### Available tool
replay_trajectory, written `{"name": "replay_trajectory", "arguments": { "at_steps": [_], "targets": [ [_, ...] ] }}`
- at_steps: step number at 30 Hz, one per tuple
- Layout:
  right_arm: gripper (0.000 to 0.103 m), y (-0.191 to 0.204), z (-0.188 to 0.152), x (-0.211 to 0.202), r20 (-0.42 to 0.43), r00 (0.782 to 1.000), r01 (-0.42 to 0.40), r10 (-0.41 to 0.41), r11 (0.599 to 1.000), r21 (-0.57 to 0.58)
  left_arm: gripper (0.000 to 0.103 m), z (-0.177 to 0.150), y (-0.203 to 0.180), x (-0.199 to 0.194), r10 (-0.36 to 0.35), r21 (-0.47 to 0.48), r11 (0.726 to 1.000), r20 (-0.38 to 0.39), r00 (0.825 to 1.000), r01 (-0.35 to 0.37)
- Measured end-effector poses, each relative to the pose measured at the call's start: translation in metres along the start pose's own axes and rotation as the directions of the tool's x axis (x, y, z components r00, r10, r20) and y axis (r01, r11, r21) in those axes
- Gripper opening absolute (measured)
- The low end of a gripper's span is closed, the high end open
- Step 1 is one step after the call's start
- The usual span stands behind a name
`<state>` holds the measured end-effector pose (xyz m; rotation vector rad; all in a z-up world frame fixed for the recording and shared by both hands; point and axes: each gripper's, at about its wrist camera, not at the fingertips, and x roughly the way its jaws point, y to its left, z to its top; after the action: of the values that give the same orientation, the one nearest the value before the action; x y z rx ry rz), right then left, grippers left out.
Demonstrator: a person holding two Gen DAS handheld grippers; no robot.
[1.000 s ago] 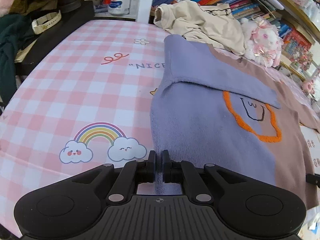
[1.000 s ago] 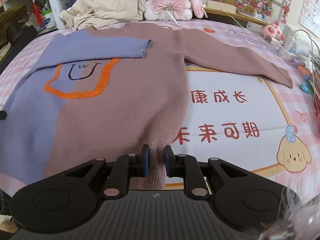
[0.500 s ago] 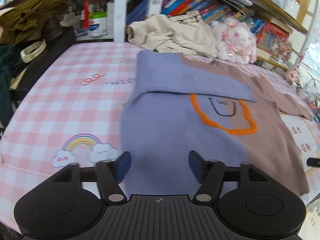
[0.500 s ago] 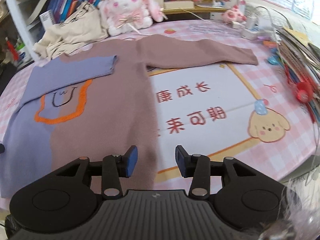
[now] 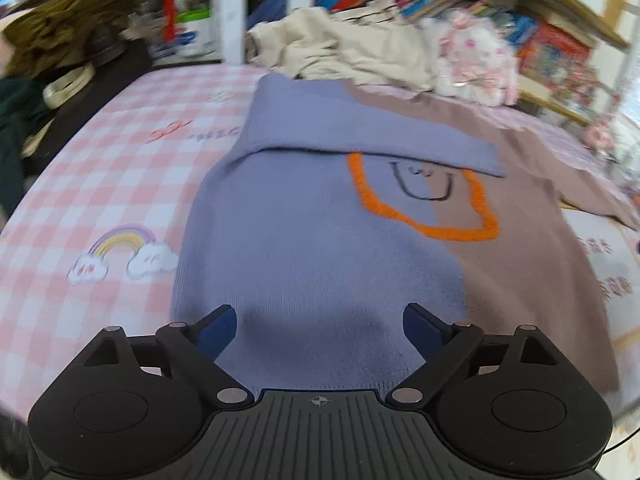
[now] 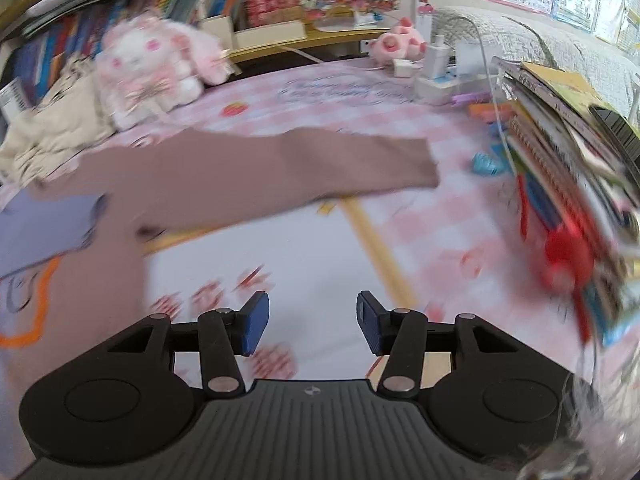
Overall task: Fold clothes
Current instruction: 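Grasp the mauve sleeve cuff with the right tool and lift it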
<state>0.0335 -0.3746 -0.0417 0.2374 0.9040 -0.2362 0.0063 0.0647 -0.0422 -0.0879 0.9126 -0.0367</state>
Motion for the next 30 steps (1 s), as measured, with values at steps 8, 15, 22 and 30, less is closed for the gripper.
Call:
{"name": "replay_trajectory", "arguments": {
  "at_steps": [8,15,22,30],
  "targets": [
    [0.047,-0.065,0.068,0.048,-0.017,1.0,-0.011,0.011,1.0,-0.025,0.092,-0.015,-0.045,-0.008,0.083,-0.125,0.989,0.03,0.996,-0.078],
    [0.043,-0.096,0.102,0.087,-0.087,0.996,-0.032,0.027,0.998,-0.048,0.092,-0.03,-0.085,-0.021,0.153,-0.104,0.983,0.04,0.987,-0.148],
    [0.031,-0.101,0.104,0.103,-0.123,0.99,-0.074,0.066,0.995,-0.067,0.096,-0.031,-0.104,-0.031,0.203,-0.085,0.977,0.081,0.976,-0.196],
    [0.004,-0.087,0.118,0.089,-0.085,0.994,-0.089,0.073,0.974,-0.209,0.096,-0.032,-0.109,-0.026,0.22,-0.078,0.974,0.073,0.973,-0.214]
  ]
}}
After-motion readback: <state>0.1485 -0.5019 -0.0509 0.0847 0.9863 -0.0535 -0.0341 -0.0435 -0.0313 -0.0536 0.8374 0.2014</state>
